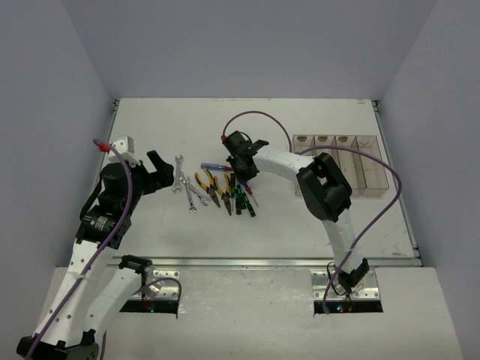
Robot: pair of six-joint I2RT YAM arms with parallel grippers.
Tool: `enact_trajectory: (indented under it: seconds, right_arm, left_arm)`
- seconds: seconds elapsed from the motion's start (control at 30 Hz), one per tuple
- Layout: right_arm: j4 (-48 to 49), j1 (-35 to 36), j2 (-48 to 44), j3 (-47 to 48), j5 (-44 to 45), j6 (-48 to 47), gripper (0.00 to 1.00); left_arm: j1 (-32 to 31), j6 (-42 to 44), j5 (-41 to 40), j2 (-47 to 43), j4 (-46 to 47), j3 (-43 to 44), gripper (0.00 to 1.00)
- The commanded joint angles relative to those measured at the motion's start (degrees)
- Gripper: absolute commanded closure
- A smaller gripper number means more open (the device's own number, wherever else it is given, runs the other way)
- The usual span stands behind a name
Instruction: Sort the tools into containers
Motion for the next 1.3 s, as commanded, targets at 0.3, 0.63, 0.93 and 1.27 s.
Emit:
enact_trajectory:
  seconds: [0.3, 0.63, 0.93, 1.27]
  right_arm:
    - [-1.3, -6.3, -21.0, -8.4, 4.5, -1.6, 0.96]
    - [-2.3, -23.5, -21.5, -9.9, 5.0, -4.4, 0.94]
    - [-6.6, -25.5, -15.9, -1.9, 5.2, -4.9, 0.3]
    - [6.3, -5.0, -14.1, -2.4, -14.4, -28.3, 0.35]
  left_arm:
    - [-0.2, 0.1, -0.3, -0.7, 2.6, -0.1, 0.0]
    - [-0.2, 0.1, -0.2, -0.4, 2.7, -0.1, 0.0]
    - [-0.3, 0.1, -0.9, 0.7, 2.5, 0.1, 0.0]
    - [-0.1, -0.5, -2.3, 2.3, 2.0, 0.4, 0.0]
